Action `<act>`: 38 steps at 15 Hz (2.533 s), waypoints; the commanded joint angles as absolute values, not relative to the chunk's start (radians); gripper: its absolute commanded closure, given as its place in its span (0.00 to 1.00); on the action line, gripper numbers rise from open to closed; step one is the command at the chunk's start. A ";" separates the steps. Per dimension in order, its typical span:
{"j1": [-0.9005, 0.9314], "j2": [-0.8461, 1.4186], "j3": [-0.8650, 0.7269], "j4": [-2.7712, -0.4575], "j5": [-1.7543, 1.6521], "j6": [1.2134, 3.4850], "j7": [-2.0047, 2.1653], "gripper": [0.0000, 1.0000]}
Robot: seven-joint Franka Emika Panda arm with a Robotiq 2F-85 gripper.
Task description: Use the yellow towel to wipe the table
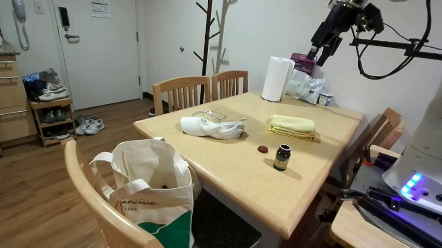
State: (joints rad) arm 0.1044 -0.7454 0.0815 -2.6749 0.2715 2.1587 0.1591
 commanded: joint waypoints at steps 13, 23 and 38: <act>-0.167 -0.223 0.122 -2.690 -0.240 2.537 0.334 0.00; -0.092 -0.121 -0.015 -2.563 -0.083 2.388 0.040 0.00; -0.068 0.007 -0.061 -2.506 -0.189 2.388 -0.231 0.00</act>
State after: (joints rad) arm -0.0618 -0.0752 -0.0487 -2.5445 -0.1407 2.3815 -0.1770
